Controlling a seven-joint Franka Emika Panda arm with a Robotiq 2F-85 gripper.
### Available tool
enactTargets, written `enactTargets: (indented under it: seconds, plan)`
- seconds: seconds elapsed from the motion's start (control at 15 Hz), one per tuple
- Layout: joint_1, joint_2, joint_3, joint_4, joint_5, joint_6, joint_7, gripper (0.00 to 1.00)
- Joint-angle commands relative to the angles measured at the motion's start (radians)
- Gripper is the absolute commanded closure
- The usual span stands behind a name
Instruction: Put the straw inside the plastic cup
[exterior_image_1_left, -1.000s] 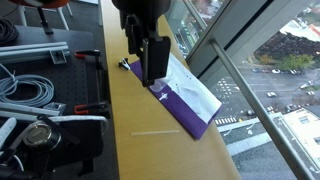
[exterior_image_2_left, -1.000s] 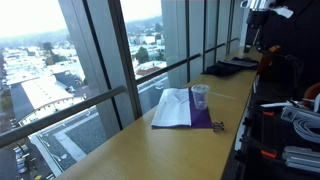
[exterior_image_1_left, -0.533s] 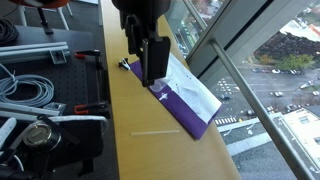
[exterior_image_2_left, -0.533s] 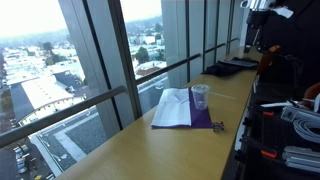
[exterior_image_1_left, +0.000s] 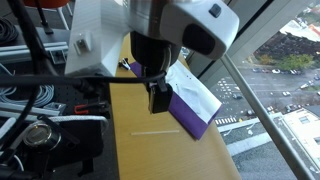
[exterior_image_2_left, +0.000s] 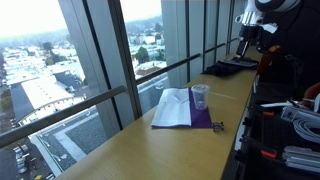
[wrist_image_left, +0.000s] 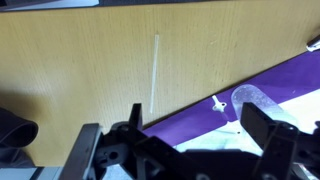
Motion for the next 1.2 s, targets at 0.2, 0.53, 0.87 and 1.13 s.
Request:
enactTargets:
  seconds: [0.2, 0.53, 0.87, 1.13]
  plan:
    - [-0.046, 0.388, 0.044, 0.222, 0.189, 0.141, -0.056, 0.00]
    - [-0.087, 0.588, 0.086, 0.364, 0.102, 0.138, 0.073, 0.00]
    - [-0.093, 0.730, 0.086, 0.464, 0.037, 0.142, 0.174, 0.00]
    - [-0.110, 0.793, 0.114, 0.509, 0.036, 0.157, 0.187, 0.00]
